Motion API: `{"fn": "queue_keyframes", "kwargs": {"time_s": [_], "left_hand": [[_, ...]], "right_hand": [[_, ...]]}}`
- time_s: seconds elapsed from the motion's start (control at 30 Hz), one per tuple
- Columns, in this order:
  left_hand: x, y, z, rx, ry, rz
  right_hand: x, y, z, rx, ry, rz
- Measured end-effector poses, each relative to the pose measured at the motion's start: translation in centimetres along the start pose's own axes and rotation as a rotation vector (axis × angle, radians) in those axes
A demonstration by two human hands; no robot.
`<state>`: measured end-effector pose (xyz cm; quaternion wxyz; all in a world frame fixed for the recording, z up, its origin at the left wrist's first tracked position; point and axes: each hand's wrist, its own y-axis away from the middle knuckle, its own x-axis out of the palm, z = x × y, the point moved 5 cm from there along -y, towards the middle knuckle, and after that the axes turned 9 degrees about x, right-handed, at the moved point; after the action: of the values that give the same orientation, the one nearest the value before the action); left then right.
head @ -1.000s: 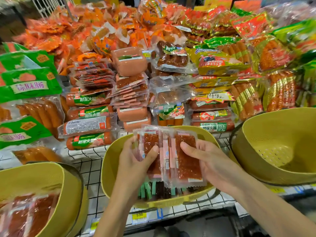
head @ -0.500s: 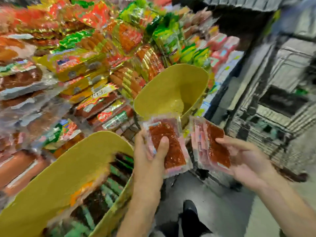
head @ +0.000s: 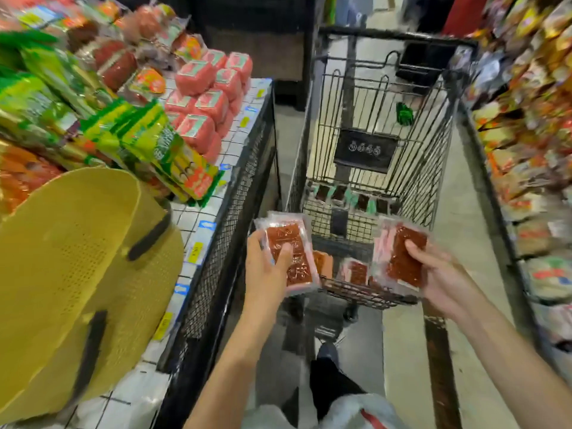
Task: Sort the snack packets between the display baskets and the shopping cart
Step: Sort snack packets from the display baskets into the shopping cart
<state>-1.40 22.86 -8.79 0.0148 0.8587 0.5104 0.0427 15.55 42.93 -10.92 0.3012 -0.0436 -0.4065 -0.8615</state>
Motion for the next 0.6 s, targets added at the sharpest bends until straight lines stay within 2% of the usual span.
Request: {"fn": "queue_keyframes", "kwargs": {"time_s": [0.13,0.23,0.33,0.47,0.53,0.6], "left_hand": [[7.2,-6.3,5.0,-0.056,-0.147,0.108],[12.1,-9.6,10.4,-0.186,-0.228,0.203],[16.0,-11.5,16.2,-0.281,-0.388,0.263],[19.6,-11.9,24.2,-0.461,-0.475,0.363],[20.5,-11.3,27.7,-0.548,-0.506,0.394],[21.0,-10.8,30.1,-0.547,-0.585,0.403]], "right_hand": [[-4.1,-7.5,2.4,0.005,0.073,-0.082],[-6.2,-12.9,1.9,0.005,0.185,-0.216],[-8.4,-18.0,-0.8,0.061,0.412,-0.403],[-11.4,-23.4,-5.7,0.207,0.638,-0.556],[-12.1,-25.2,-7.8,0.229,0.691,-0.600],[-12.5,-26.4,-9.6,0.284,0.660,-0.682]]}}
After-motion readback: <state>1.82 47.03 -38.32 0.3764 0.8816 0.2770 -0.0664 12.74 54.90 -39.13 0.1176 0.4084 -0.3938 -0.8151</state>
